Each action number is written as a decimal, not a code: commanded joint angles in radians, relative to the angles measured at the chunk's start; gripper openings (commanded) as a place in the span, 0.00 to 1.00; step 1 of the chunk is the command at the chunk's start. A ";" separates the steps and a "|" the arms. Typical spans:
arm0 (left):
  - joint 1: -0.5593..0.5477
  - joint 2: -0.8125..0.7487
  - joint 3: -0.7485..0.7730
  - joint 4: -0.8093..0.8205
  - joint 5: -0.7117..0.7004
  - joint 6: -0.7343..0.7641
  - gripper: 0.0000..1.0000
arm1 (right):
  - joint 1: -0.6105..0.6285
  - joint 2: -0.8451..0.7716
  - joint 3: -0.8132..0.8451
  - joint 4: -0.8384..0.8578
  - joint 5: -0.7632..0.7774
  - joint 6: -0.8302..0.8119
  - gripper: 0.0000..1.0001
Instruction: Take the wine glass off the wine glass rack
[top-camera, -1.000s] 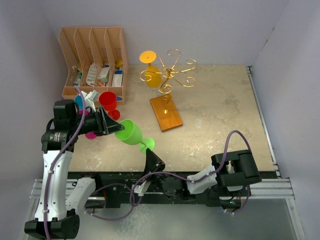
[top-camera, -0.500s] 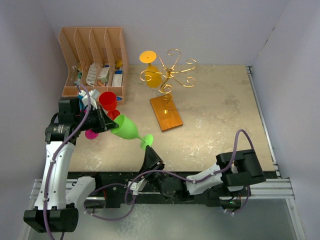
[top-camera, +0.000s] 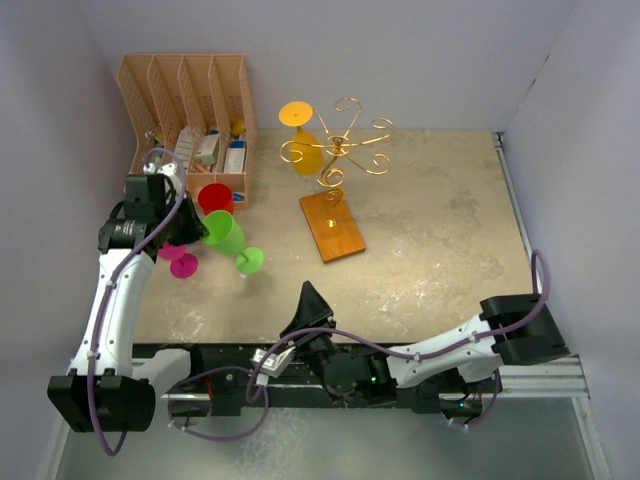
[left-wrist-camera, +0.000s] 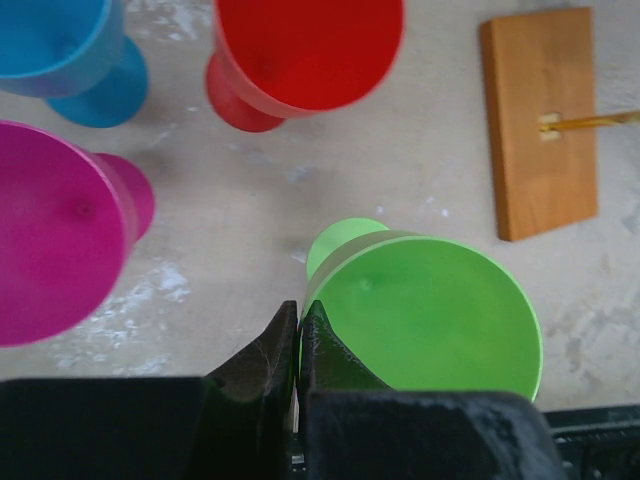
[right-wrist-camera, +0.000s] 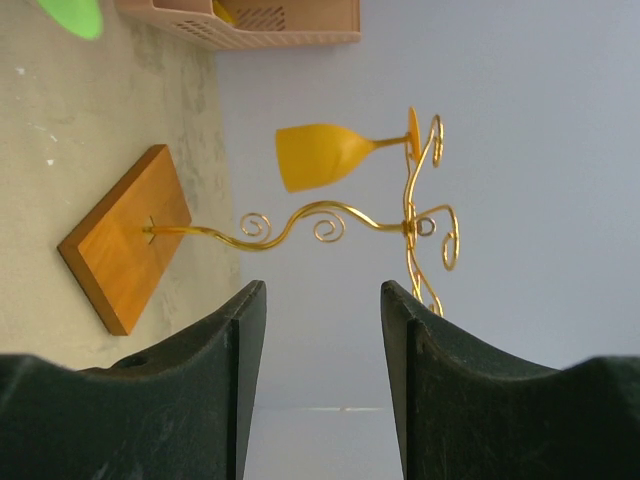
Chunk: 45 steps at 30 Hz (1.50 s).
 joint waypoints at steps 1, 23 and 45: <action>-0.012 0.065 0.067 0.036 -0.210 0.021 0.00 | 0.003 -0.088 0.153 -0.411 0.013 0.392 0.53; -0.031 0.166 -0.005 0.184 -0.270 0.018 0.00 | 0.003 -0.246 0.207 -0.598 0.009 0.613 0.53; -0.031 0.176 -0.040 0.153 -0.268 0.026 0.26 | 0.002 -0.288 0.220 -0.592 0.008 0.620 0.53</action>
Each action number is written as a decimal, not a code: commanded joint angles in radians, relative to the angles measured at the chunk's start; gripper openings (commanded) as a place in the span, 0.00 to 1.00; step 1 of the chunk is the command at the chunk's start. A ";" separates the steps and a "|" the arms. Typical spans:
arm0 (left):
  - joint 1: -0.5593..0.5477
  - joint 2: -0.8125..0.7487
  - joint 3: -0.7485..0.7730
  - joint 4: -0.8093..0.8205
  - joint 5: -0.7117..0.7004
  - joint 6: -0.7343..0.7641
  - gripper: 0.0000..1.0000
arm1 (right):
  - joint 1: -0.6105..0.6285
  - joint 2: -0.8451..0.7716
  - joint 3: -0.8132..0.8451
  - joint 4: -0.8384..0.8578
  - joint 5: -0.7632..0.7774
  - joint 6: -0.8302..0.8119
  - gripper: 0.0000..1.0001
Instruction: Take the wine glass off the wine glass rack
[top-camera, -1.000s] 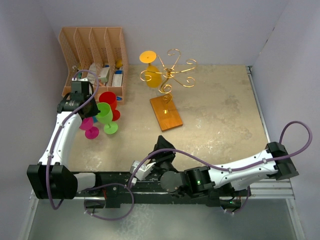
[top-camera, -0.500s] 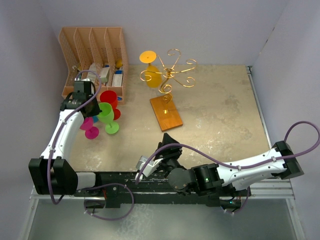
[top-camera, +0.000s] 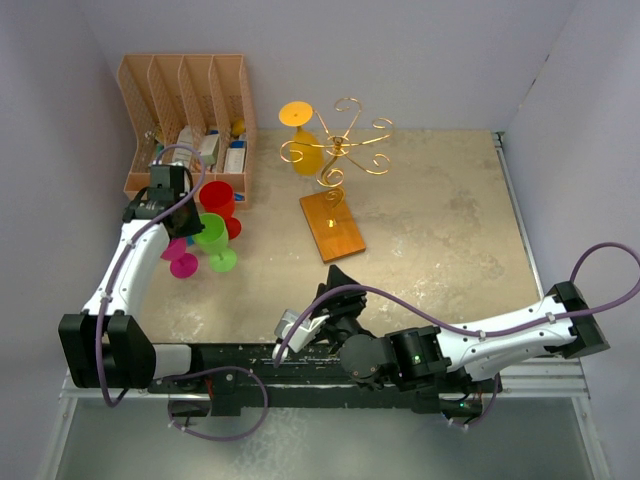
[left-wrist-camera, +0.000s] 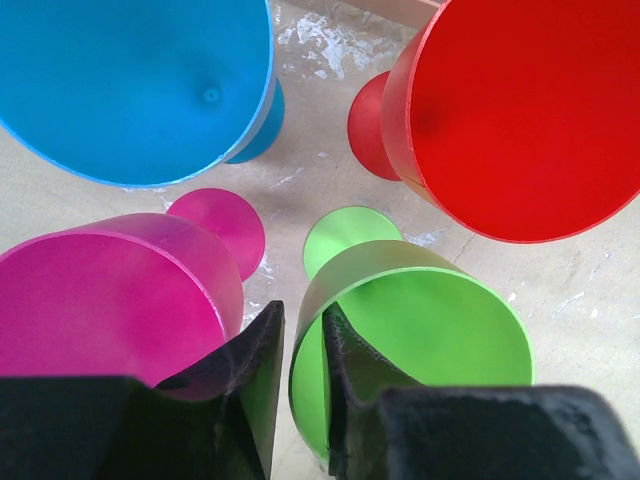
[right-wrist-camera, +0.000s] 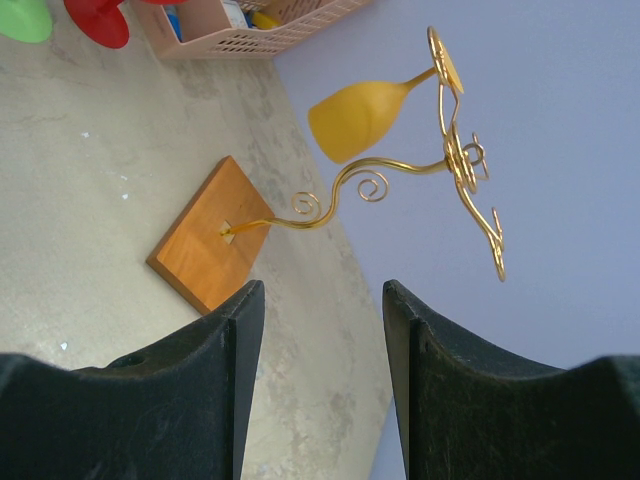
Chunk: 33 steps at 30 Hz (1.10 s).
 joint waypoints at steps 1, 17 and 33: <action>-0.004 -0.015 -0.003 0.023 0.003 0.011 0.31 | 0.003 -0.035 0.045 0.016 0.008 0.032 0.53; -0.004 -0.218 -0.043 0.127 0.112 0.002 0.53 | 0.002 -0.016 0.086 -0.021 -0.018 0.074 0.54; -0.004 -0.693 -0.196 0.315 0.103 -0.078 0.65 | -0.323 0.216 0.688 -0.289 -0.358 0.241 0.55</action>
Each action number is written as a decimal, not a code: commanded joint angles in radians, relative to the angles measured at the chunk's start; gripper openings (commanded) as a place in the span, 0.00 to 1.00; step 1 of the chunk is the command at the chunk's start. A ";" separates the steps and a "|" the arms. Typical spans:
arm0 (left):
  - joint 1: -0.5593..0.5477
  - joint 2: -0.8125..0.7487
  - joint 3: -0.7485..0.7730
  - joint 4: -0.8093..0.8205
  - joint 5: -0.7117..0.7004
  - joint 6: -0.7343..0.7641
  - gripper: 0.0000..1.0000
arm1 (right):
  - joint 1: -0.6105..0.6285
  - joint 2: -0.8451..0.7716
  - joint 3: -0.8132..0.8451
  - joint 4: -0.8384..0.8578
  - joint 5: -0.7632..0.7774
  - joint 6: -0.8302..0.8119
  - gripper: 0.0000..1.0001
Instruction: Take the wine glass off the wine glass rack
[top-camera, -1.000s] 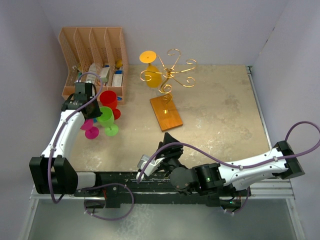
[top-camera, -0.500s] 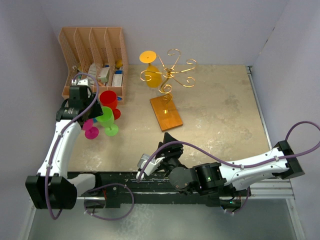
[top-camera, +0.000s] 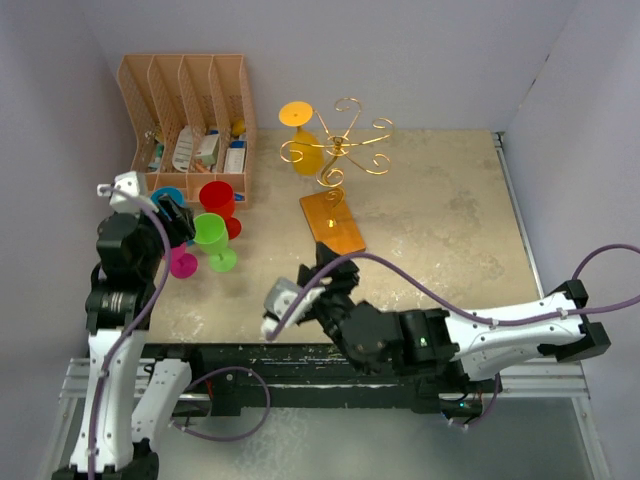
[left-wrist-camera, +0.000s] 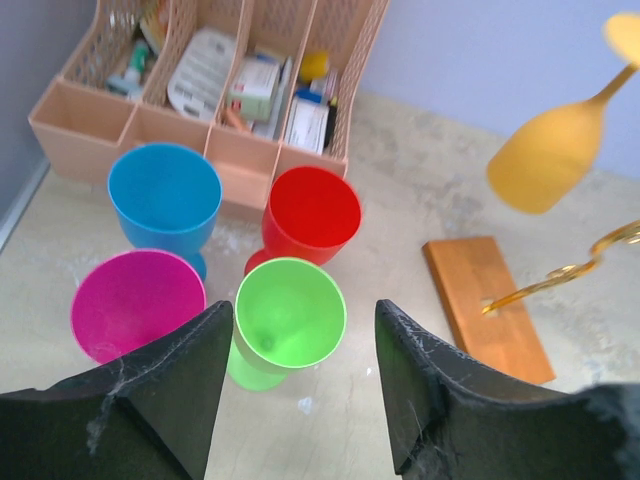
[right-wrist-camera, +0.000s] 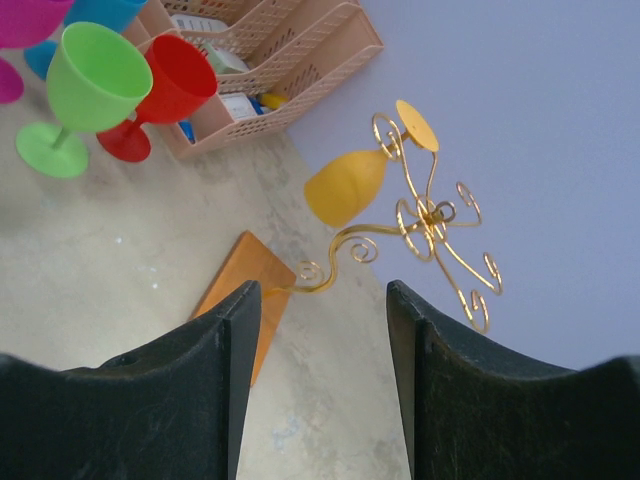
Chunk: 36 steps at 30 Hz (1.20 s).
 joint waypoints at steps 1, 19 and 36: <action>-0.003 -0.004 -0.023 0.089 0.019 -0.035 0.65 | -0.250 0.157 0.393 -0.203 -0.242 0.185 0.55; -0.022 0.001 -0.019 0.081 0.083 -0.051 0.65 | -1.244 0.743 1.208 -0.286 -1.777 1.545 0.37; -0.024 0.007 -0.019 0.081 0.091 -0.047 0.65 | -1.245 0.777 1.182 -0.542 -1.630 1.353 0.41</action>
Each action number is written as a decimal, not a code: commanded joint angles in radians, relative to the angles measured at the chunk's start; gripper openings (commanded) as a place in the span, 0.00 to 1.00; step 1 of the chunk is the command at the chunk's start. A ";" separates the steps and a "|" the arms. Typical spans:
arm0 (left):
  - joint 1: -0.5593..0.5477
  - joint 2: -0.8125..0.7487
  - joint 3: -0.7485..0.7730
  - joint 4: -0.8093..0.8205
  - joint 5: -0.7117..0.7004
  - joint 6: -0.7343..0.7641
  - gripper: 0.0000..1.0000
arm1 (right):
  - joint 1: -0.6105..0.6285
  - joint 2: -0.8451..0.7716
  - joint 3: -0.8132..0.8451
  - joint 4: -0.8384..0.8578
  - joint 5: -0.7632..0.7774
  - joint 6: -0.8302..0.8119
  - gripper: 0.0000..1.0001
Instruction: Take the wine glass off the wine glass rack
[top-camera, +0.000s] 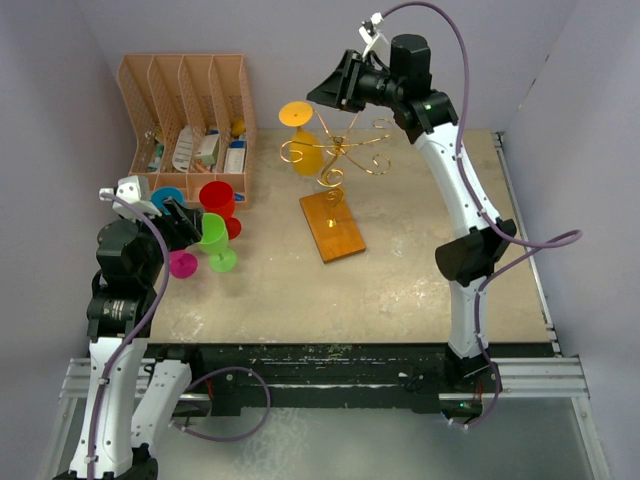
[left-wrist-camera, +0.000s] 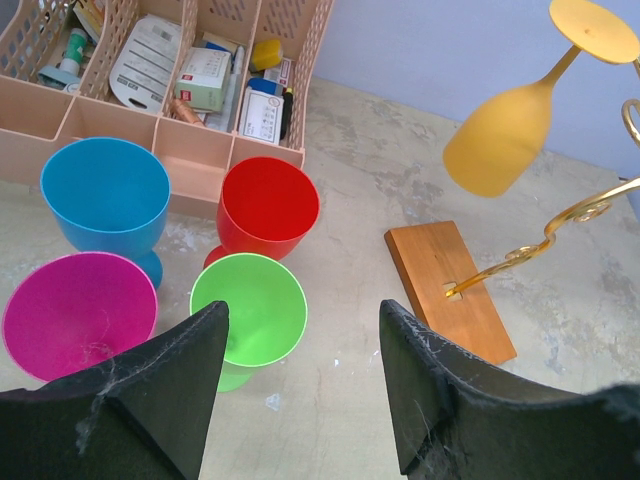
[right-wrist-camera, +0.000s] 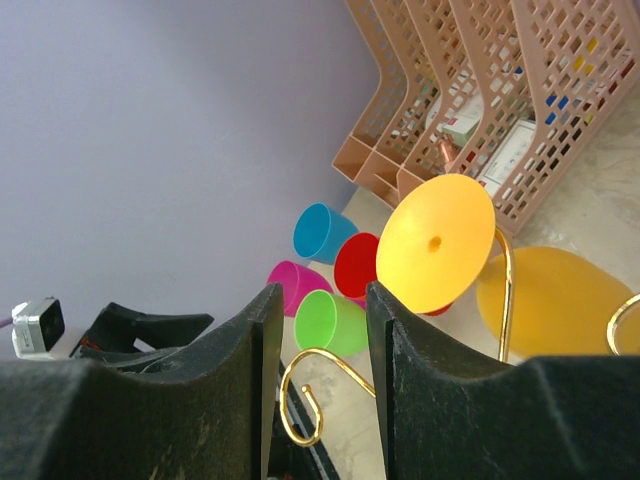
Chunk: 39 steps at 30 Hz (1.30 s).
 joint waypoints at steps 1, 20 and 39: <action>-0.005 0.003 0.006 0.045 0.014 -0.014 0.65 | -0.004 -0.029 0.045 -0.086 0.070 -0.085 0.41; -0.004 0.084 0.008 0.118 0.026 -0.076 0.70 | 0.028 -0.095 -0.020 -0.083 0.241 -0.189 0.39; 0.057 0.993 0.570 0.730 0.779 -0.796 0.64 | 0.027 -0.961 -0.564 -0.110 0.448 -0.327 0.44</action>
